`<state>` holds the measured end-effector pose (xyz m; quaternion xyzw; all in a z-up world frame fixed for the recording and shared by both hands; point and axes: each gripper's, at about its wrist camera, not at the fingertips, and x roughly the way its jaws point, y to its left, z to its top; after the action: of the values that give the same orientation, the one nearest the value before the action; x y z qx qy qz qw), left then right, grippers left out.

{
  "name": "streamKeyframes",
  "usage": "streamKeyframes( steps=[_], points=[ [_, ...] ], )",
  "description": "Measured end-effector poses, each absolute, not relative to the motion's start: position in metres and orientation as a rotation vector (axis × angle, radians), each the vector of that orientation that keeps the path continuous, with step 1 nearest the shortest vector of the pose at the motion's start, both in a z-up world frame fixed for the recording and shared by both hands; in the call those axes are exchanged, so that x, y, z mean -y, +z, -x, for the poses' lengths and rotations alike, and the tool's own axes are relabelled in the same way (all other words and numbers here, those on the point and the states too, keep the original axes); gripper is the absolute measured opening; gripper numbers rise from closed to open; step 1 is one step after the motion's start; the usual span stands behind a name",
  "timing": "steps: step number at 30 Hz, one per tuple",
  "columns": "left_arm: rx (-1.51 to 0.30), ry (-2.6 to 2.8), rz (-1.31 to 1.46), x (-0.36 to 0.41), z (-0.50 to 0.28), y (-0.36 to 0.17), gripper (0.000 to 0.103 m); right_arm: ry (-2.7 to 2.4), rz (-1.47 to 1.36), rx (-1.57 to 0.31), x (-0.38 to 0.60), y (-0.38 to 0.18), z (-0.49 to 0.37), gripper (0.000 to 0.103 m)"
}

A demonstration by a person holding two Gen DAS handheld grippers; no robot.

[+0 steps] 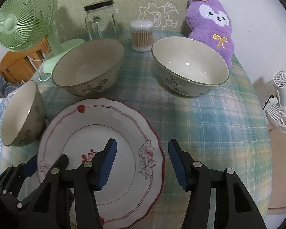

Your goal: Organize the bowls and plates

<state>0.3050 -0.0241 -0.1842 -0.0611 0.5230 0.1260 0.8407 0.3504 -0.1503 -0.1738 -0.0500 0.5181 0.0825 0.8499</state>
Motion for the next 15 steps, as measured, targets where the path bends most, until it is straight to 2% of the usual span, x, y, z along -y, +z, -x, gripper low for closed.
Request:
streamKeyframes(
  steps=[3,10,15],
  points=[
    [-1.103,0.276,0.121,0.025,-0.307,-0.184,0.043,0.171,0.107,-1.105,0.152,-0.18,-0.357,0.059],
    [-1.097,0.263,0.098,0.026,-0.316,-0.185,0.043,0.178,0.106,-1.137,0.155,-0.194,-0.366,0.049],
    [-1.097,0.236,0.075,0.032,-0.324,-0.185,0.043,0.19,0.106,-1.143,0.156,-0.197,-0.371,0.048]
  ],
)
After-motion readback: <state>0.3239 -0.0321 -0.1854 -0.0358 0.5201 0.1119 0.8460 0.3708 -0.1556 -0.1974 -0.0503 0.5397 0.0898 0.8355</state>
